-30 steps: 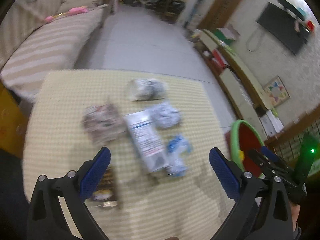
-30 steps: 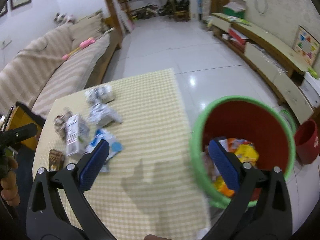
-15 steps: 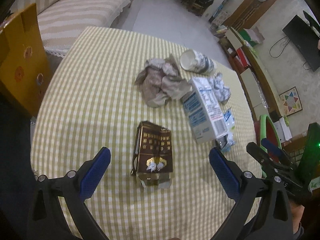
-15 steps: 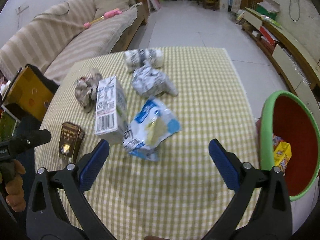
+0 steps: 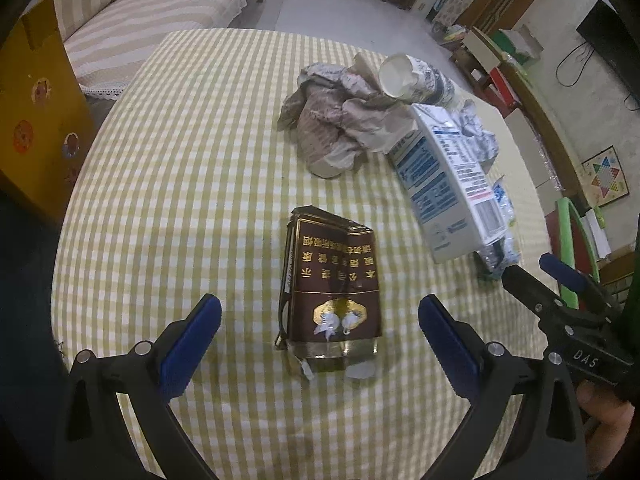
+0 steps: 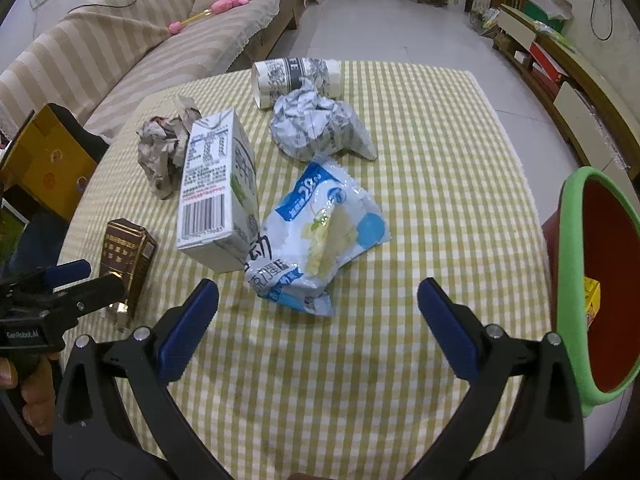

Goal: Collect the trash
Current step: 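Grasp the brown cigarette pack with the left tool while the right tool grasps the blue-white wrapper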

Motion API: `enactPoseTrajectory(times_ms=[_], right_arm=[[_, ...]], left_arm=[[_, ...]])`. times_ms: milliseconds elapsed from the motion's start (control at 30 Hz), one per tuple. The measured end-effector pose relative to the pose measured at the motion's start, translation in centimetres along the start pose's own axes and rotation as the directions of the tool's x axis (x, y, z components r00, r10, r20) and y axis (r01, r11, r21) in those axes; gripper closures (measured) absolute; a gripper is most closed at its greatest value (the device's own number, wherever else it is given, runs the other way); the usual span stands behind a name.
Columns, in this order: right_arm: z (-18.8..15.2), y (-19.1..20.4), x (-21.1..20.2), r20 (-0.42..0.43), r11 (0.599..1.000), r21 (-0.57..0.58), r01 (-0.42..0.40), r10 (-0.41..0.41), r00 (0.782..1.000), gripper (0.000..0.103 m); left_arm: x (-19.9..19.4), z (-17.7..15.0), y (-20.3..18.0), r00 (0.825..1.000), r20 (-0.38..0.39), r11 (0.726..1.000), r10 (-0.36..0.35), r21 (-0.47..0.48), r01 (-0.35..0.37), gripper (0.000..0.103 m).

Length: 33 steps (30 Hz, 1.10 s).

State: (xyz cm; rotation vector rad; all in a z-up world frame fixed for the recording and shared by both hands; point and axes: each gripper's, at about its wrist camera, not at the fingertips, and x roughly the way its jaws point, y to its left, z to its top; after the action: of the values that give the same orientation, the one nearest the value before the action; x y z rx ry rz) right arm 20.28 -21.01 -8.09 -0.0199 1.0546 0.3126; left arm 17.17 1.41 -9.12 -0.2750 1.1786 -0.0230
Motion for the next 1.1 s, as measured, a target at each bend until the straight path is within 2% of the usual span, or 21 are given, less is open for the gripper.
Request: enactPoseTrajectory(times_ms=[233,300,367,433,500,533,567,600,633,767,1100], right_arm=[[0.4,0.7,1.4,-0.001,1.000,-0.026,0.010,-0.010,1.000,0.005],[0.3,0.8,1.6,0.000,1.000,-0.026,0.010,-0.010,1.000,0.009],[0.3,0.8,2.0,-0.010,1.000,-0.022,0.011,-0.012,1.000,0.023],[0.3,0.6,2.3,-0.023,1.000,-0.016,0.006,-0.006,1.000,0.032],[0.2,0.5,2.4,-0.027,1.000,-0.018,0.006,-0.007,1.000,0.039],[0.2,0.4,2.5,-0.028,1.000,-0.018,0.011,-0.011,1.000,0.046],[0.2,0.3,2.4,-0.025,1.000,-0.017,0.017,-0.017,1.000,0.053],[0.2,0.1,2.3,-0.023,1.000,-0.015,0.016,-0.017,1.000,0.057],[0.3,0.0,2.2,-0.023,1.000,-0.012,0.012,-0.012,1.000,0.061],[0.5,-0.3,1.6,-0.011,1.000,-0.010,0.004,-0.005,1.000,0.063],[0.5,-0.8,-1.4,0.042,1.000,0.006,0.007,-0.007,0.999,0.063]], left_arm=[[1.5,0.6,-0.7,1.000,-0.004,0.999,0.030,0.028,-0.029,0.010],[2.0,0.7,-1.0,0.999,-0.005,0.999,0.035,0.029,-0.035,0.015],[2.2,0.8,-1.1,0.999,0.005,0.998,0.045,0.036,-0.045,0.018],[2.3,0.9,-1.3,0.998,0.015,0.997,0.058,0.044,-0.059,0.023],[2.2,1.1,-1.4,0.998,0.020,0.997,0.062,0.048,-0.063,0.033],[2.1,1.3,-1.6,0.998,0.021,0.997,0.058,0.051,-0.059,0.037],[2.1,1.4,-1.6,0.998,0.024,0.997,0.052,0.054,-0.054,0.046],[1.9,1.5,-1.6,0.999,0.023,0.998,0.040,0.056,-0.041,0.051],[1.9,1.6,-1.7,0.999,0.019,0.998,0.034,0.059,-0.035,0.052],[1.6,1.5,-1.7,1.000,0.013,0.998,0.009,0.062,-0.010,0.055],[-1.0,1.0,-2.3,0.998,0.056,0.997,0.001,0.079,-0.005,0.055]])
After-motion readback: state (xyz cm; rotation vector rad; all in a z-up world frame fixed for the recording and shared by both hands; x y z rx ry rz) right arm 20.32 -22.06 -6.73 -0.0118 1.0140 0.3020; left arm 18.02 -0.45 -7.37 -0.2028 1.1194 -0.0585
